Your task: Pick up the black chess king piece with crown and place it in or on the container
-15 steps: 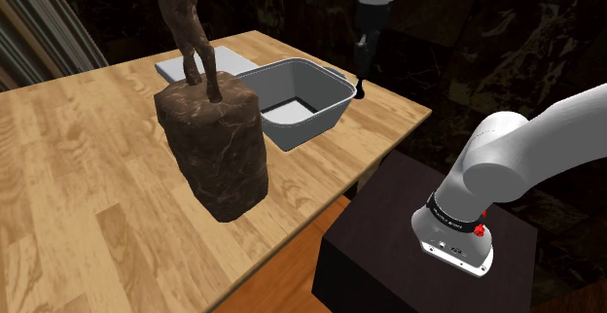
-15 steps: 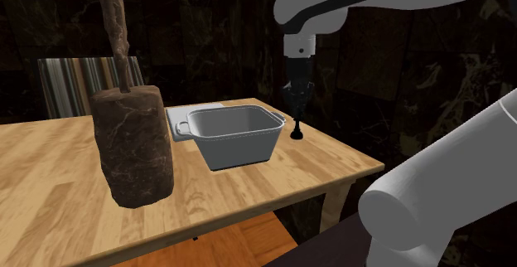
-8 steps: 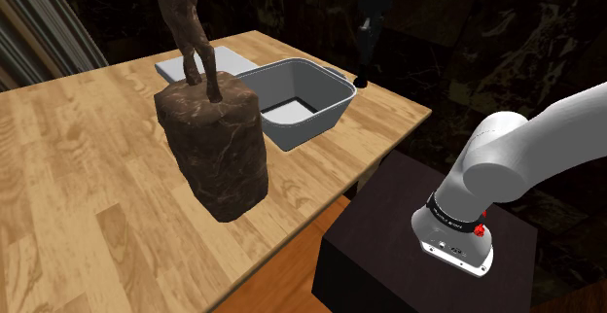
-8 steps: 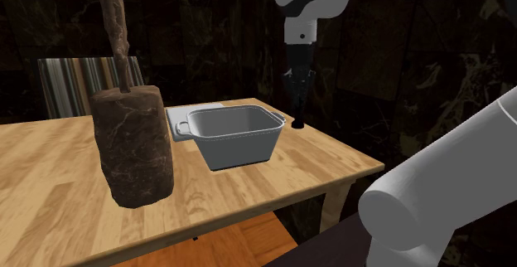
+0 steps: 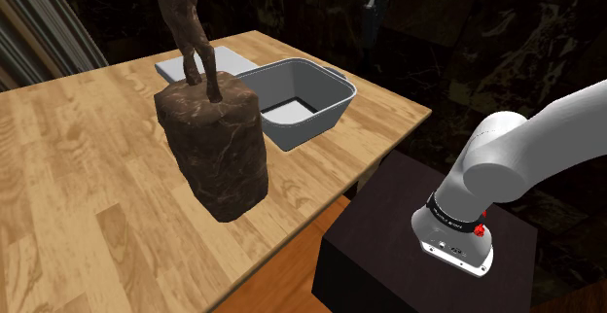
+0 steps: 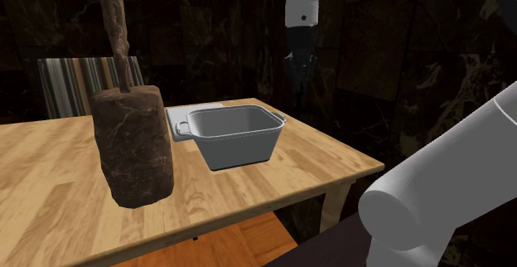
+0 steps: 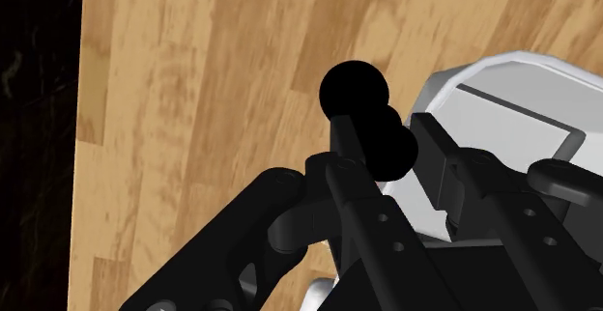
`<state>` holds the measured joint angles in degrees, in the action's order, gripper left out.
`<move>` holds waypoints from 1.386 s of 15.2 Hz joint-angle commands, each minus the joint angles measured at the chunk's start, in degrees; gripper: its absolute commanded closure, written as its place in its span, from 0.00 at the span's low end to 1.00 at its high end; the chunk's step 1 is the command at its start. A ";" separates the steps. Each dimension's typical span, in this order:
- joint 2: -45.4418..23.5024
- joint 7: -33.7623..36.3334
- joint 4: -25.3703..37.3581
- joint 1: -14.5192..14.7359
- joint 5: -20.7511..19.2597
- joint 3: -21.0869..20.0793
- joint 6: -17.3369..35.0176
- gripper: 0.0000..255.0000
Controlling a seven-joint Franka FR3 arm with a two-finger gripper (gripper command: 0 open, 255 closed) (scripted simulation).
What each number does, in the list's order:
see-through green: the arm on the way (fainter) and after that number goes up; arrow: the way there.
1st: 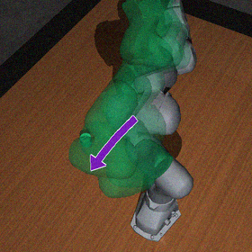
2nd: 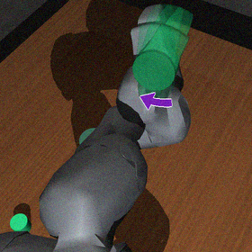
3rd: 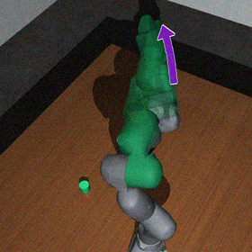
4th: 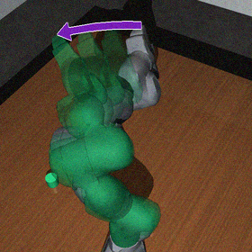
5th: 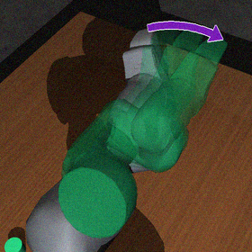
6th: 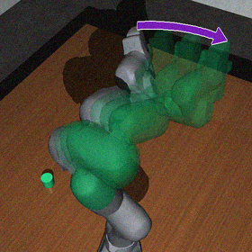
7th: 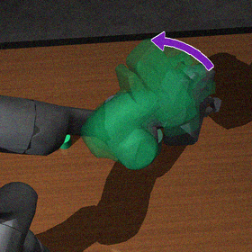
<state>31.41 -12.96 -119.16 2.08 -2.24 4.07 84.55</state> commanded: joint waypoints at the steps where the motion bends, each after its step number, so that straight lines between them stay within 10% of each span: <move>1: -0.58 -0.02 1.98 0.03 0.04 -0.03 -1.42 1.00; 21: -19.27 12.92 29.16 4.07 3.95 -9.10 -9.88 1.00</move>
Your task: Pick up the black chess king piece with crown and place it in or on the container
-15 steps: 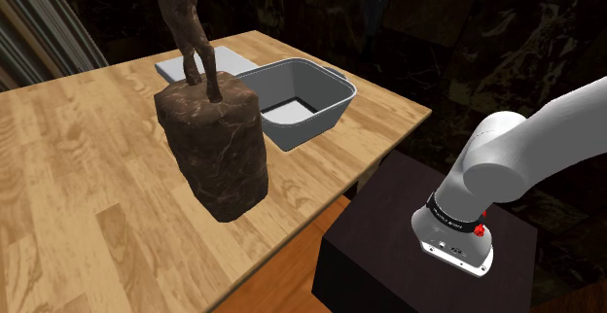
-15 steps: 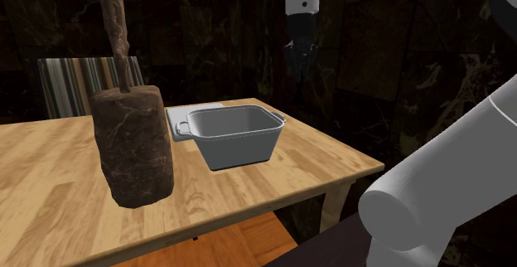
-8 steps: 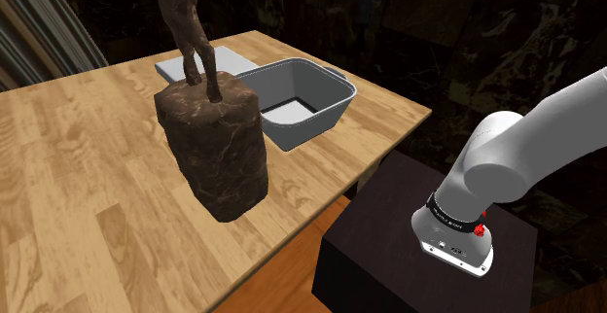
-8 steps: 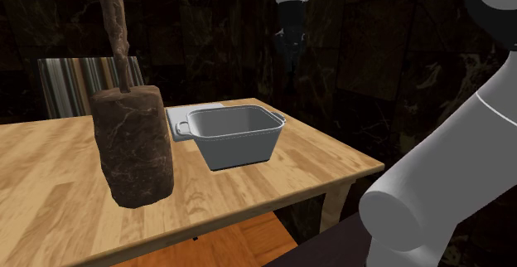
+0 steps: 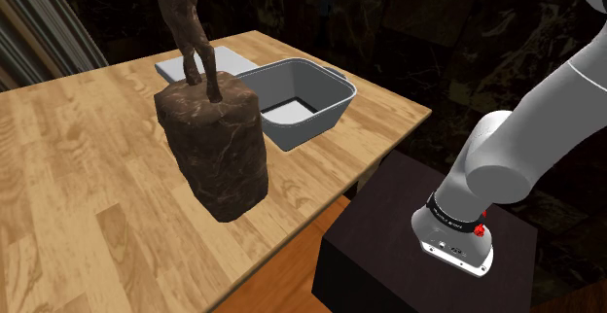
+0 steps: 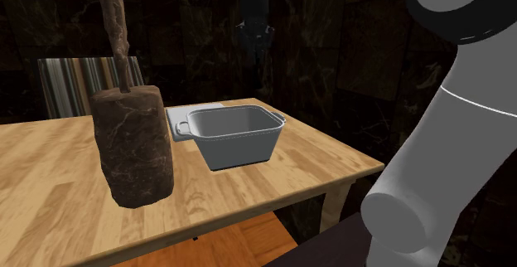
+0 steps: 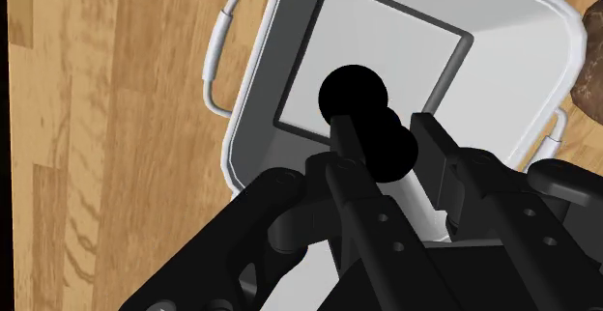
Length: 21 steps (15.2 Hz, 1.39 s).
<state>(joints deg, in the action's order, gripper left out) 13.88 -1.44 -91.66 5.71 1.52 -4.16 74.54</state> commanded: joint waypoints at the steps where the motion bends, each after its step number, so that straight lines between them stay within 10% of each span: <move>1: -3.55 2.60 3.91 0.84 0.24 -1.62 -0.29 1.00; 4: -10.53 6.85 12.88 2.46 -0.06 -4.18 -2.24 1.00; 21: -4.58 5.98 -7.67 2.40 0.64 -3.83 12.41 1.00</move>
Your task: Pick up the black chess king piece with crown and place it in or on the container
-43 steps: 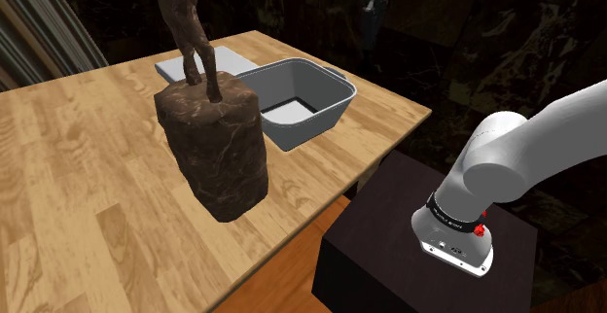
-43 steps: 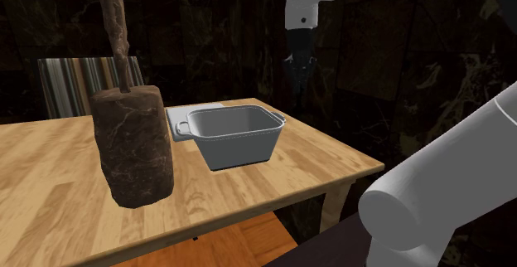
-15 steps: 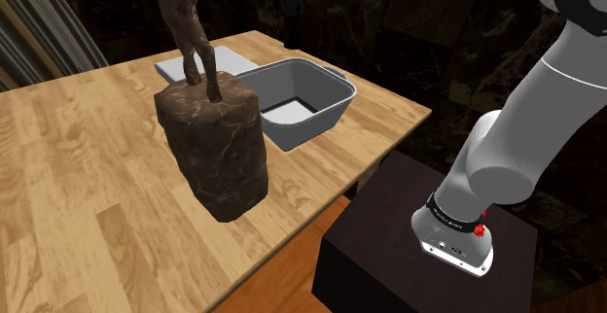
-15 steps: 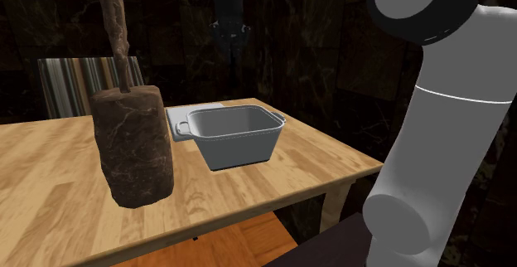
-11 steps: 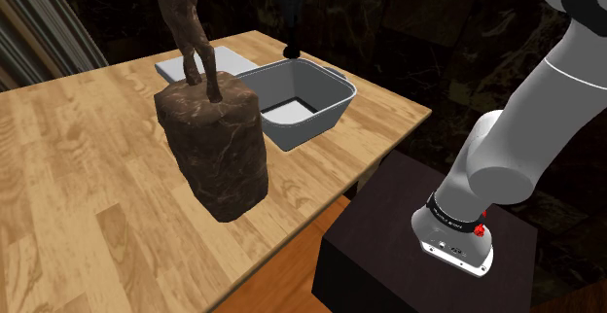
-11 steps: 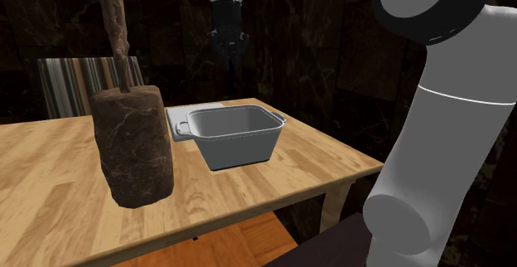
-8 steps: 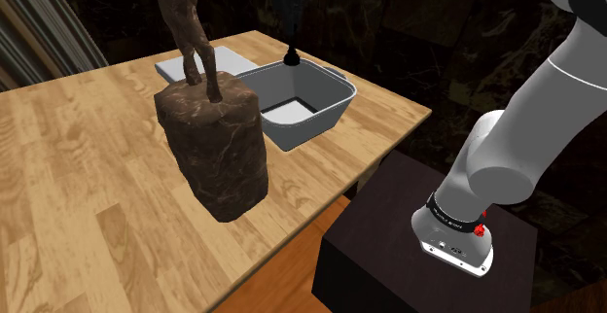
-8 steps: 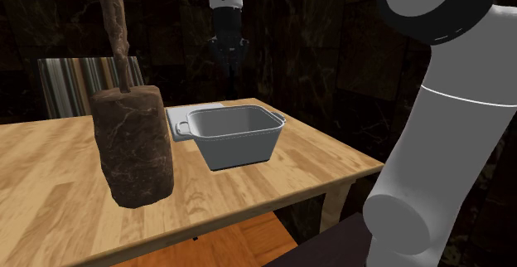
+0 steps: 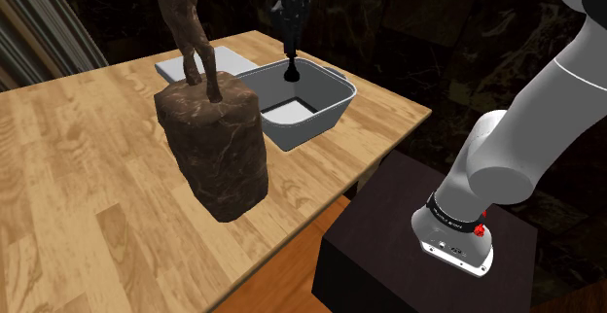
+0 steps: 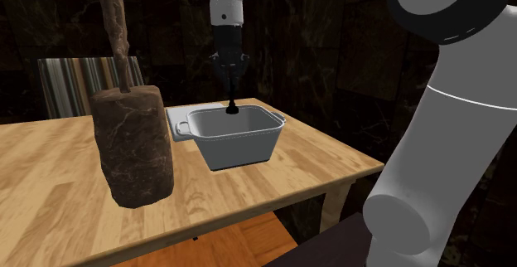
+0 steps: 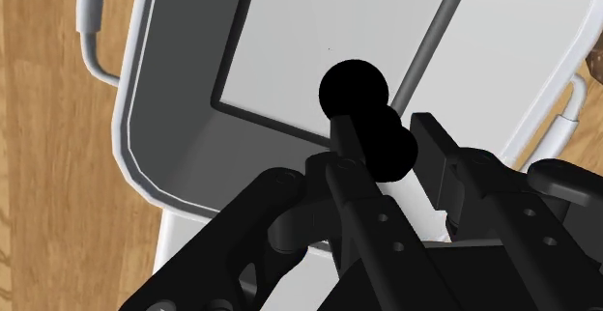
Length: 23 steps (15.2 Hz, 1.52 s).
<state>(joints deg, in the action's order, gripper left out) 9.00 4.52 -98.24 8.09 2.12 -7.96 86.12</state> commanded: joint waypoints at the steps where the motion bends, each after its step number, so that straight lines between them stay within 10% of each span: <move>1: 0.50 -0.01 -2.09 0.04 0.07 -0.03 1.63 1.00; 10: 0.73 -0.05 -3.35 0.04 0.10 -0.03 2.66 1.00; 11: 0.73 -0.05 -3.35 0.04 0.10 -0.03 2.66 0.00; 23: -2.07 0.29 7.19 0.00 -0.25 -0.08 -5.10 0.00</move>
<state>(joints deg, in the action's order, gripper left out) 6.97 4.77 -91.27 8.08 1.87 -8.03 81.23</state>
